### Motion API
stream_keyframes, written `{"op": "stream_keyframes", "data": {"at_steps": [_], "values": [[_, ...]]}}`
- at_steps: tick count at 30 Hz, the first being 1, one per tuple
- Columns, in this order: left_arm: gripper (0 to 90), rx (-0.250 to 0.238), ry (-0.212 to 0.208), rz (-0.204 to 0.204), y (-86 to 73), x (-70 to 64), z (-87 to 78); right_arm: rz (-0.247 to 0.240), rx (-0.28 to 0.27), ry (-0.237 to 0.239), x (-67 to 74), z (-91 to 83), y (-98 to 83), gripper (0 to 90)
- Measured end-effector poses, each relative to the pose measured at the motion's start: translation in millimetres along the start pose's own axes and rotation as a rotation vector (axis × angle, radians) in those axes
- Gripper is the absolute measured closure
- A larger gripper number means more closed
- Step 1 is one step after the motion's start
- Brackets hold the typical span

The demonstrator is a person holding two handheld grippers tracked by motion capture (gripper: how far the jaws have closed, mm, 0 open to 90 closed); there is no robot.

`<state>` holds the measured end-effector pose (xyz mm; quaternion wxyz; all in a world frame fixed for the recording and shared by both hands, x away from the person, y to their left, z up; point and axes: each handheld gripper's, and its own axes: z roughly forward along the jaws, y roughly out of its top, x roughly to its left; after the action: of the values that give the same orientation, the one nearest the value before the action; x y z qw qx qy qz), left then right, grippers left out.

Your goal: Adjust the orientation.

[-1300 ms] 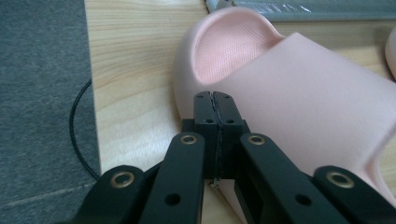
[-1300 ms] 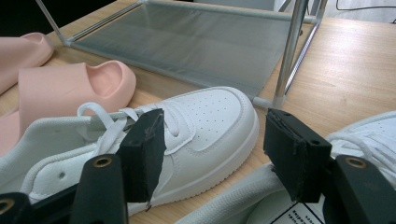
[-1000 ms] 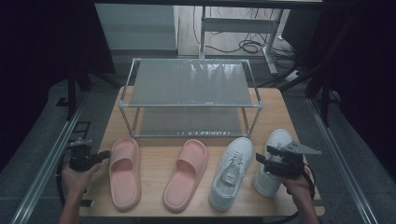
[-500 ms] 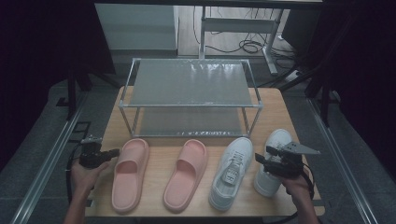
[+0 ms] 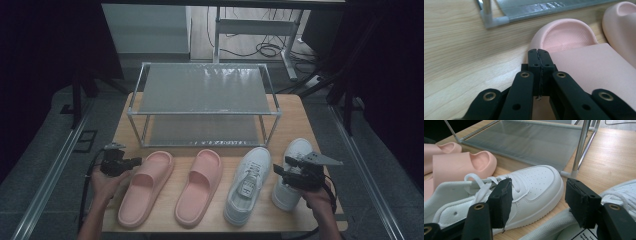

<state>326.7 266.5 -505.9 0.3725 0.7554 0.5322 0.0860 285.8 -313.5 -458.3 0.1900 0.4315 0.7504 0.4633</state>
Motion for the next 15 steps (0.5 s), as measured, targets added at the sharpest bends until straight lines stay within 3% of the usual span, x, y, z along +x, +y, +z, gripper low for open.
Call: {"op": "stream_keyframes", "data": {"at_steps": [9,15], "values": [[90.0,-0.012,-0.004,0.007,3.5,-5.0,-0.6,0.0,0.002,0.002,-0.3,0.0,-0.1,39.3],[89.1,-0.07,0.01,0.008,-0.1,-7.7,-25.9,0.0,0.001,0.002,-0.3,0.0,-0.2,39.3]]}}
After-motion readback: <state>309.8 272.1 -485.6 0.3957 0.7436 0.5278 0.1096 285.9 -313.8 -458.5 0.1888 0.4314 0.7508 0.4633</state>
